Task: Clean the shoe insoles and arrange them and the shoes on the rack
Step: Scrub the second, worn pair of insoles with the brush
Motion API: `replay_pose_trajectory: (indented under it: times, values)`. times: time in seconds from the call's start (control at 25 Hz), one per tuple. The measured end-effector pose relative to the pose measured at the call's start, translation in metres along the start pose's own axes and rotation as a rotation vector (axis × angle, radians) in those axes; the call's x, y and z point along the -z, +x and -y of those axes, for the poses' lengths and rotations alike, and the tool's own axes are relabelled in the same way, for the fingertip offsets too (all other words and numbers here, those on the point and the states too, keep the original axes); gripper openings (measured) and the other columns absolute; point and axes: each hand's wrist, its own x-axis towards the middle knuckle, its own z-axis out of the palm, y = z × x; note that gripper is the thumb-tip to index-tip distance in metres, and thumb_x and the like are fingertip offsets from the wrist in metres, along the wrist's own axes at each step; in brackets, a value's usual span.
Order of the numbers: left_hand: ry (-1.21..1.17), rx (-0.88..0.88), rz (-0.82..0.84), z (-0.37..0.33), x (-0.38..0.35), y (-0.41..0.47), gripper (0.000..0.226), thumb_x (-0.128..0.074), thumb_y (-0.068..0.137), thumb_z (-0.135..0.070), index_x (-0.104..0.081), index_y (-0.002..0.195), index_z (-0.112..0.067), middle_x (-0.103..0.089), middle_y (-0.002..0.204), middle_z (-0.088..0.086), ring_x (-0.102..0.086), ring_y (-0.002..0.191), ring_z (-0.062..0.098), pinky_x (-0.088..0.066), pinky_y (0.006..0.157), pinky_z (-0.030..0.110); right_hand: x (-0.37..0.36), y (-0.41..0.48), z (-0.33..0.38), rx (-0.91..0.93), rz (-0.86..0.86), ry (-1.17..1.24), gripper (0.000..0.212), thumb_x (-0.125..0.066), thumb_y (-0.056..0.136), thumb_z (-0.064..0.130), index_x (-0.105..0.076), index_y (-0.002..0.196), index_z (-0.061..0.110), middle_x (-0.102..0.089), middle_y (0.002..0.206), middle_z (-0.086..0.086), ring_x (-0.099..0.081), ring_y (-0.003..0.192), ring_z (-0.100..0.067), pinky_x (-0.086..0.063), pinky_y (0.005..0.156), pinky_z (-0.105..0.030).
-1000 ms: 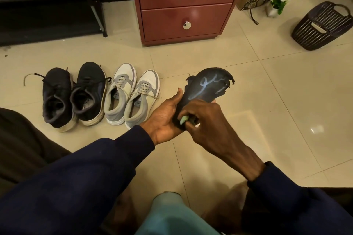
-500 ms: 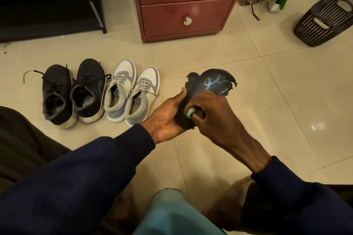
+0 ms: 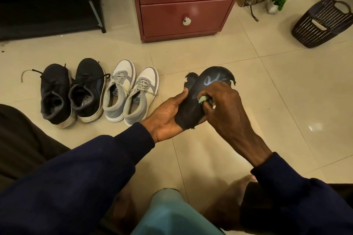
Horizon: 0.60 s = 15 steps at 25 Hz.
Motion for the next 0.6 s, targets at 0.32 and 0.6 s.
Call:
replay_pose_trajectory:
  times: [0.32, 0.6]
  values:
    - [-0.008, -0.024, 0.014, -0.002, 0.005, 0.002, 0.050, -0.045, 0.109, -0.042, -0.054, 0.145, -0.009, -0.066, 0.132, 0.016, -0.067, 0.112, 0.029, -0.047, 0.107, 0.043, 0.001, -0.004, -0.002, -0.072, 0.041, 0.059, 0.017, -0.072, 0.077, -0.003, -0.073, 0.085, 0.012, -0.069, 0.085, -0.002, -0.060, 0.077, -0.014, -0.054, 0.073, -0.037]
    - [0.065, -0.032, -0.059, 0.003, 0.007, 0.002, 0.052, -0.046, 0.108, -0.046, -0.057, 0.143, -0.010, -0.067, 0.128, 0.014, -0.068, 0.109, 0.026, -0.048, 0.105, 0.042, -0.004, -0.009, 0.005, -0.002, 0.107, 0.111, 0.019, -0.071, 0.075, -0.005, -0.073, 0.085, 0.012, -0.069, 0.085, -0.002, -0.061, 0.078, -0.014, -0.054, 0.072, -0.034]
